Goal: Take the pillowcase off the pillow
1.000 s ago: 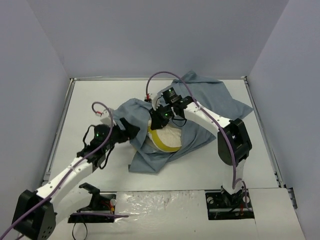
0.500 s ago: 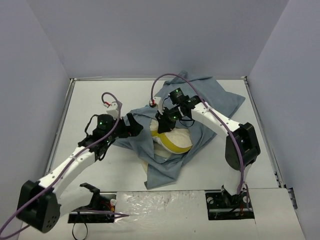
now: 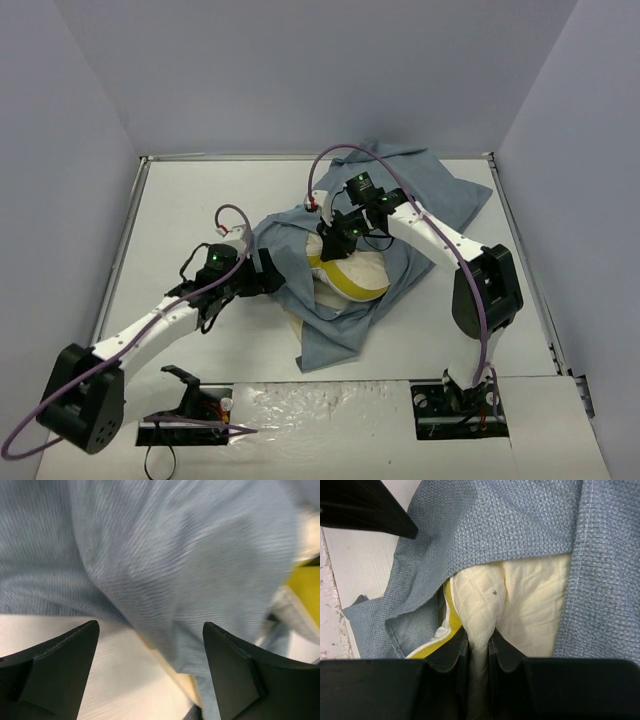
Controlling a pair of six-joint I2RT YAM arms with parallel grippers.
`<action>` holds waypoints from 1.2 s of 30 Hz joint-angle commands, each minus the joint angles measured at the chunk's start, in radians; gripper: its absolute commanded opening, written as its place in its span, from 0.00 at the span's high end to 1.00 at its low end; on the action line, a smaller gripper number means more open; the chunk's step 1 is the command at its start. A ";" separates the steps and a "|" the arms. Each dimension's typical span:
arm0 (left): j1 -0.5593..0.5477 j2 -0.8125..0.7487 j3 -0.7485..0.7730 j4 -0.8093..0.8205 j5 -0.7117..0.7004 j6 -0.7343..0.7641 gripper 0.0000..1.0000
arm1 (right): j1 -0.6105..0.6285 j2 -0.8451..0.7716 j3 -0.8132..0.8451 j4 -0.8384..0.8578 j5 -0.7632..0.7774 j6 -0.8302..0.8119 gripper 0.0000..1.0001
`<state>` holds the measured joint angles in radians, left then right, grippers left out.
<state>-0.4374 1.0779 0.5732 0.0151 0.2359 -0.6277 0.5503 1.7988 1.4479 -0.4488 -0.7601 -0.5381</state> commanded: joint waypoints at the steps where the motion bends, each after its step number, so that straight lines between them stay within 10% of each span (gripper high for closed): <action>1: -0.007 0.071 0.004 0.095 0.020 -0.012 0.19 | 0.002 -0.067 0.005 -0.013 -0.045 -0.023 1.00; 7: 0.000 0.220 0.066 0.158 0.005 0.016 0.43 | 0.000 -0.085 -0.018 -0.019 -0.058 -0.036 1.00; 12: 0.040 0.229 0.080 0.223 -0.010 -0.010 0.96 | -0.003 -0.110 -0.046 -0.054 -0.018 -0.075 1.00; 23: 0.399 0.283 0.045 0.280 -0.003 -0.165 0.98 | -0.119 -0.246 -0.121 -0.342 -0.016 -0.500 1.00; 36: 0.343 0.525 0.186 0.362 0.025 -0.205 0.98 | -0.069 -0.188 0.038 -0.544 -0.275 -0.625 1.00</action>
<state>-0.0719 1.5867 0.6468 0.3183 0.3244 -0.8433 0.3950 1.5799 1.4391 -0.8425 -0.9310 -1.1286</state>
